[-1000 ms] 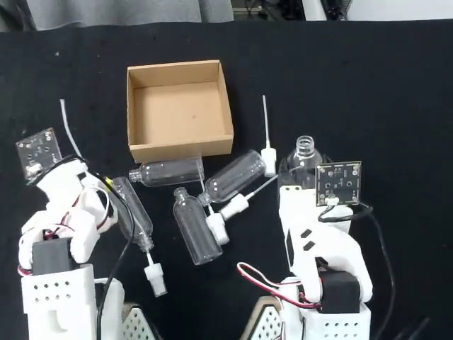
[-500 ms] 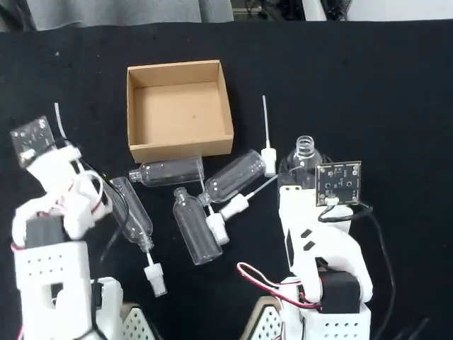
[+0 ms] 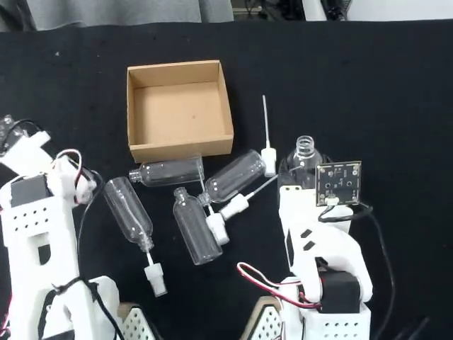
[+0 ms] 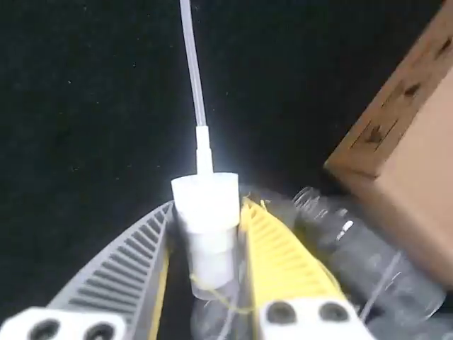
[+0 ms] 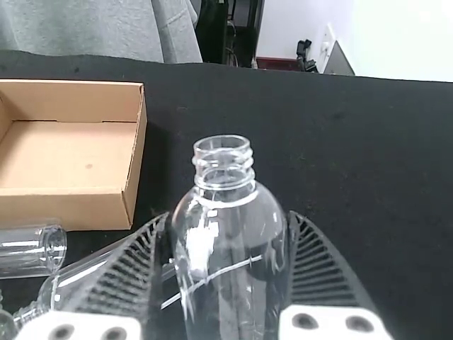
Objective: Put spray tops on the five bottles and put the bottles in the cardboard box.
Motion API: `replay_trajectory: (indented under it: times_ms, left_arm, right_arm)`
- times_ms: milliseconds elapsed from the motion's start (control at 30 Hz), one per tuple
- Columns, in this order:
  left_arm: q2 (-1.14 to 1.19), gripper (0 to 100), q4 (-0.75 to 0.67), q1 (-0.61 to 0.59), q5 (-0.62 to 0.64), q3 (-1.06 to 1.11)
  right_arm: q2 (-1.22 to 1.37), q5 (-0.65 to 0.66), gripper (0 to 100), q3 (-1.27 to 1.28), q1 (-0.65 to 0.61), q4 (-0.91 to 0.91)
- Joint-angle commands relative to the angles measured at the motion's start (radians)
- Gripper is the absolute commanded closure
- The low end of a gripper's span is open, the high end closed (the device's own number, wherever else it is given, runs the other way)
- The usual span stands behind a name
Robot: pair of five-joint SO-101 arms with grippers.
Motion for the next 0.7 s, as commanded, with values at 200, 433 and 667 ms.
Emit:
replay_trajectory:
  times_ms: [200, 433, 667]
  left_arm:
    - [0.008, 97, -0.147, -0.028, 0.213, 0.076]
    - [0.015, 97, -0.15, -0.025, 0.279, 0.085]
    - [0.158, 97, -0.173, -0.035, 0.301, 0.035]
  right_arm:
    - [-0.012, 0.008, 88.1, -0.008, 0.028, -0.028]
    - [-0.012, 0.008, 88.1, -0.01, 0.028, -0.028]
    - [-0.012, 0.008, 88.1, -0.01, 0.028, -0.028]
